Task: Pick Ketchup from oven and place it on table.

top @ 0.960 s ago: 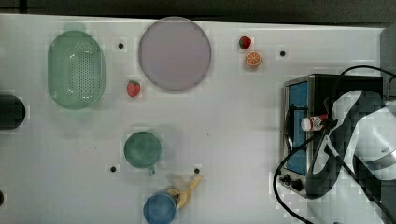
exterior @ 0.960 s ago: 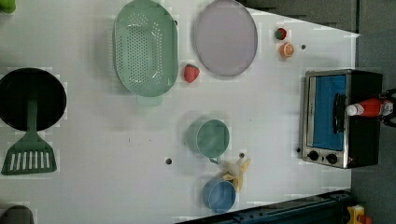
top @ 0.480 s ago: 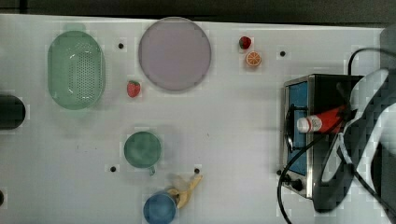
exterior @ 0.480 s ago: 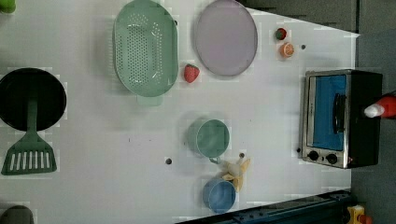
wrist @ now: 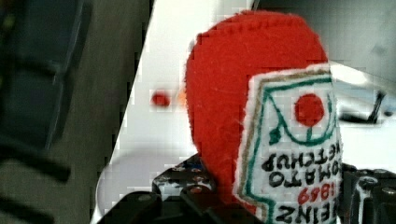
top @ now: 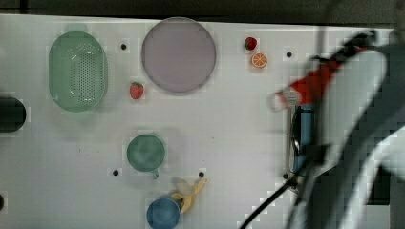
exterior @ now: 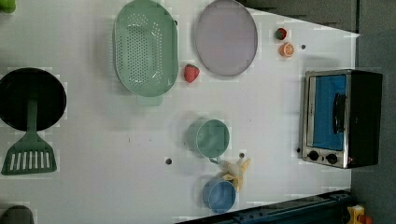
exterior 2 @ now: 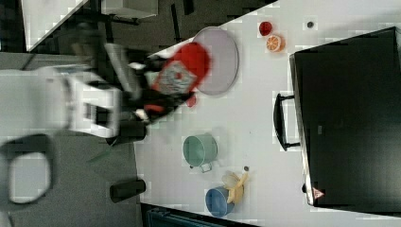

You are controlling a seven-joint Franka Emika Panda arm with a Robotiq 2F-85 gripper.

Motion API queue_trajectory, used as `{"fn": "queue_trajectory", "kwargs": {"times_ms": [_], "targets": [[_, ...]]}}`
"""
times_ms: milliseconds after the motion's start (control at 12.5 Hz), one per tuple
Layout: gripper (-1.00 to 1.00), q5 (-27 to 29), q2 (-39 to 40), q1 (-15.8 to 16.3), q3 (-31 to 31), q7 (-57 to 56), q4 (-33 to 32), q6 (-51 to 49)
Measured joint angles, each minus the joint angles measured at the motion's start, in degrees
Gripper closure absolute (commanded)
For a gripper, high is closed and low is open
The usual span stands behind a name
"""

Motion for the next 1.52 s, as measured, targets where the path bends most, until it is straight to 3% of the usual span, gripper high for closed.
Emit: {"fn": "queue_trajectory", "kwargs": {"times_ms": [160,400,720,1120,1440,1520], "targets": [[-0.27,-1.4,-0.9,2.4,5.3,0.0,1.2,-1.8],[-0.26,-1.9,0.3,8.8,9.1,0.0,-0.6,-4.4],[-0.27,-5.7,1.8,14.3,13.1,0.0,-12.3,-0.6],[-0.26,-6.8,2.6,14.3,13.1,0.0,-33.0,17.6],[-0.27,-8.4,8.3,12.1,12.0,0.0,-44.1,34.2],[-0.35,-8.4,9.6,12.0,11.8,0.0,-45.8,35.6]]}}
